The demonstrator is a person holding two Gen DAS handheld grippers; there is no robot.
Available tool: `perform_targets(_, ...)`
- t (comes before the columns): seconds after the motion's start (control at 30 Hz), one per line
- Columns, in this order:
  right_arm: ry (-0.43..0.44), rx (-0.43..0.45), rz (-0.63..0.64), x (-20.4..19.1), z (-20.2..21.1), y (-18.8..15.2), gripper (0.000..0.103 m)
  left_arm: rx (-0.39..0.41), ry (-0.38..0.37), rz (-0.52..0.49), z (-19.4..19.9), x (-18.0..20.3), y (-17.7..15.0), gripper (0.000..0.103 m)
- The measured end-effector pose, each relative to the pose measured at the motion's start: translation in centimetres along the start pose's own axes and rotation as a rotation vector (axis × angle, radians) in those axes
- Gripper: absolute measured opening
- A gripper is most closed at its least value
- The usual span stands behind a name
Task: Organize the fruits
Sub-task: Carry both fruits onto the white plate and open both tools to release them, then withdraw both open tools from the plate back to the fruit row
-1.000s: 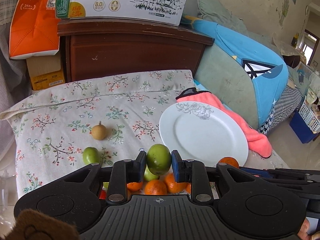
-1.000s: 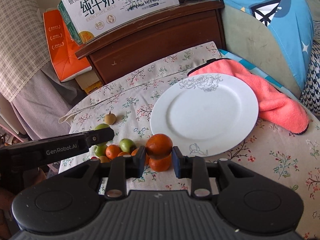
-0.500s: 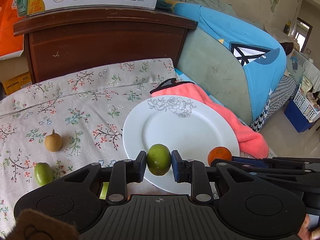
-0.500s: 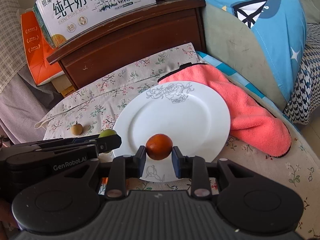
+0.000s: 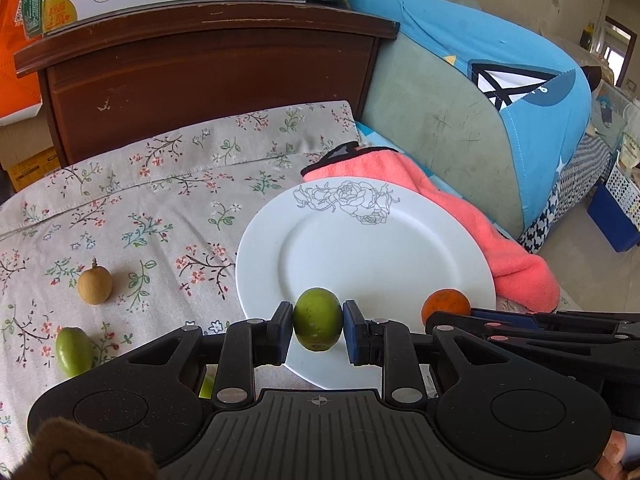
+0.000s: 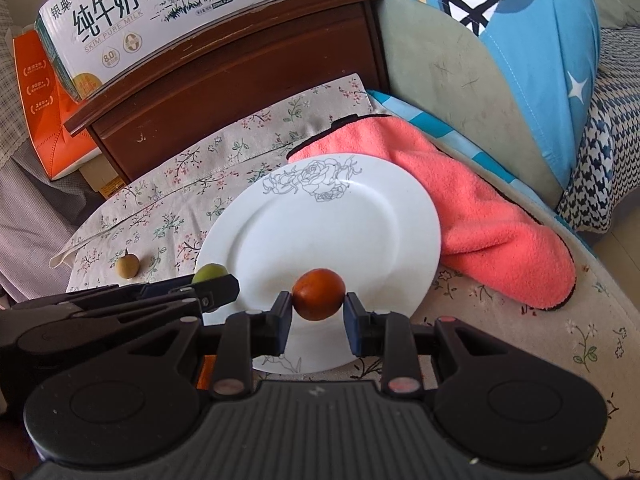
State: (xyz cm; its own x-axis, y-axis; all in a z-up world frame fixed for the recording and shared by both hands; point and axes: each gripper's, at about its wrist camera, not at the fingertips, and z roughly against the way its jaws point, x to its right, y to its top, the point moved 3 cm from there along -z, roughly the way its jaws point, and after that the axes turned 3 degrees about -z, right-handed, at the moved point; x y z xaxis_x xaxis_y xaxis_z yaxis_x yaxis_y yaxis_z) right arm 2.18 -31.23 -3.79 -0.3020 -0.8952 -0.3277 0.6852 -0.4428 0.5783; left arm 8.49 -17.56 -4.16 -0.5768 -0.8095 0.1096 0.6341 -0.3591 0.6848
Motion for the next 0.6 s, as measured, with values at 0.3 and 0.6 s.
perform_targets(0.3,-0.012,-0.007,-0.050,0.6,-0.5,0.0,0.032,0.012,0.031,-0.018,0.5,0.4,0.0,0.035)
perform_targets(0.6,0.004,0.013,-0.048,0.5,0.2,0.2,0.039,0.032,0.126,-0.006,2.0,-0.6,0.1,0.068)
